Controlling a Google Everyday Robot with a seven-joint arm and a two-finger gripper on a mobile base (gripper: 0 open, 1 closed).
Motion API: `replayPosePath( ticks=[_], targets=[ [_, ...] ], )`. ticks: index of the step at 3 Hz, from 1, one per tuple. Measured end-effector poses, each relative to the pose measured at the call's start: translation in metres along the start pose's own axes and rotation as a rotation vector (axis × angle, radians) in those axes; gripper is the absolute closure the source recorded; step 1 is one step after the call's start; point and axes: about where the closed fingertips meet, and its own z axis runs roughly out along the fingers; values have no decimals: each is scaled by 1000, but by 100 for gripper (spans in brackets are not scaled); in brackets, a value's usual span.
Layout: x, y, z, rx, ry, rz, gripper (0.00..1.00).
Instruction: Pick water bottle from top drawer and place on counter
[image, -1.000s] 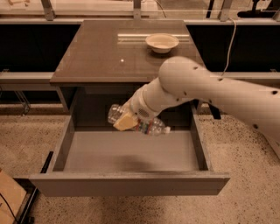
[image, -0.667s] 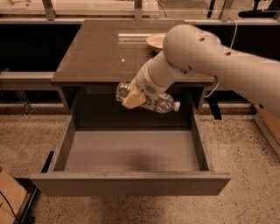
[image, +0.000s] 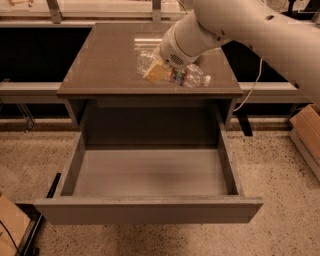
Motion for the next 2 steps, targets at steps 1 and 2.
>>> replayPosePath(
  ticks=[1,2],
  targets=[
    [0,0,0,0,0,0,100],
    [2,5,8,24,-33,66,100]
  ],
)
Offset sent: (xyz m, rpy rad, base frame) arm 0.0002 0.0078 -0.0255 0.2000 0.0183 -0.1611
